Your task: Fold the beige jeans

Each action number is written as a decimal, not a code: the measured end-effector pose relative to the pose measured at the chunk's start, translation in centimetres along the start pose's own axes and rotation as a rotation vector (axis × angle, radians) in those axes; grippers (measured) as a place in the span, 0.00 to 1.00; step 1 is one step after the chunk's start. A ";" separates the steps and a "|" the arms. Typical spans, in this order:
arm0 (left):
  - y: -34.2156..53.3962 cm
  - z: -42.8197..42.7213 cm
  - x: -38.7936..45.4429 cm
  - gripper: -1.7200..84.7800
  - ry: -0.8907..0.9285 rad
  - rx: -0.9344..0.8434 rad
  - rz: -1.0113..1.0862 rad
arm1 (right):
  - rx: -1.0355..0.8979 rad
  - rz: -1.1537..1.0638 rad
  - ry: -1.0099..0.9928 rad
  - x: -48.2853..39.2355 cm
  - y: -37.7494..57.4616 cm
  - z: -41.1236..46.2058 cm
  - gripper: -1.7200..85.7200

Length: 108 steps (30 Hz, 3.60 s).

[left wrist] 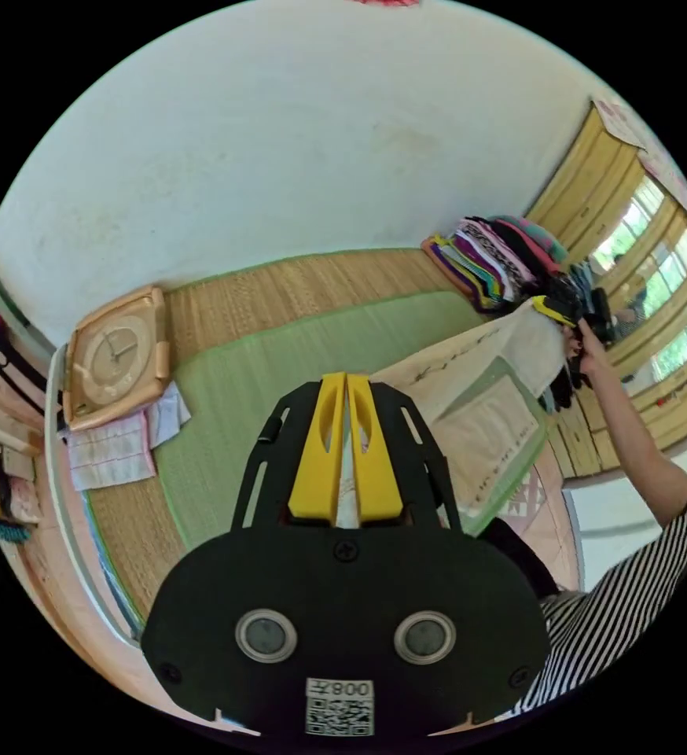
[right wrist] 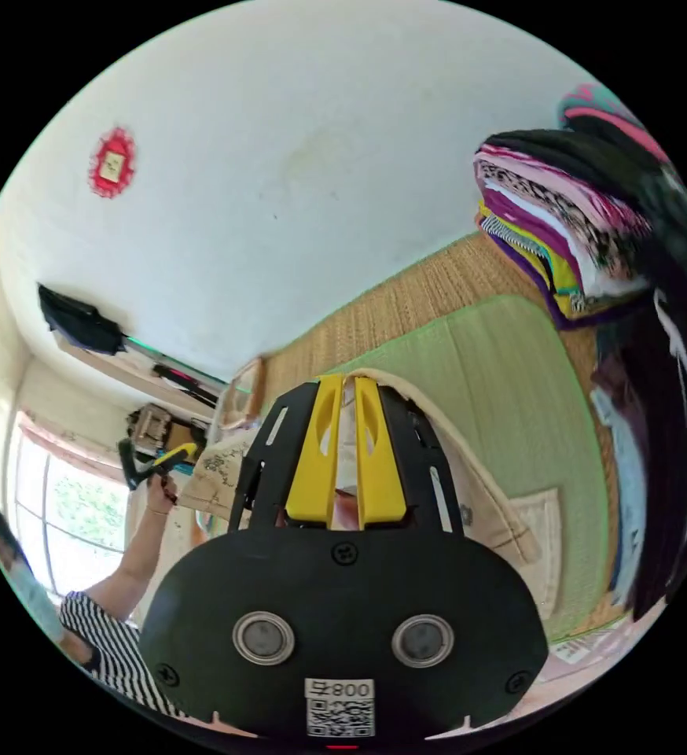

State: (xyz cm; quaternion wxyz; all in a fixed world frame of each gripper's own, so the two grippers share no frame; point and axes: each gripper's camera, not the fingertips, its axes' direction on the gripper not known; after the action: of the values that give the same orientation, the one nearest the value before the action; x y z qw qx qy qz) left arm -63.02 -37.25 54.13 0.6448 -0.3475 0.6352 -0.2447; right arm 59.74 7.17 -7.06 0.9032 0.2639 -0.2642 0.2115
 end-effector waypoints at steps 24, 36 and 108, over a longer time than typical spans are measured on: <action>12.8 15.0 0.0 0.02 -0.068 -0.653 -0.009 | -0.563 -0.289 0.302 -11.0 18.0 19.5 0.02; 15.9 14.0 -3.5 0.02 -0.216 -0.718 -0.147 | -0.611 -0.337 0.128 -16.5 22.5 20.7 0.02; 11.6 20.0 -9.4 0.02 0.231 -0.300 -0.056 | -0.296 -0.034 0.456 -9.2 5.3 14.7 0.03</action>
State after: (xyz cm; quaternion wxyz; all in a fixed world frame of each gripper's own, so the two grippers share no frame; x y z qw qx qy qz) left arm -45.33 -20.00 50.49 0.5013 -0.4269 0.7246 -0.2034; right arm 44.49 0.43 0.05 0.9716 0.0789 -0.0775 0.2094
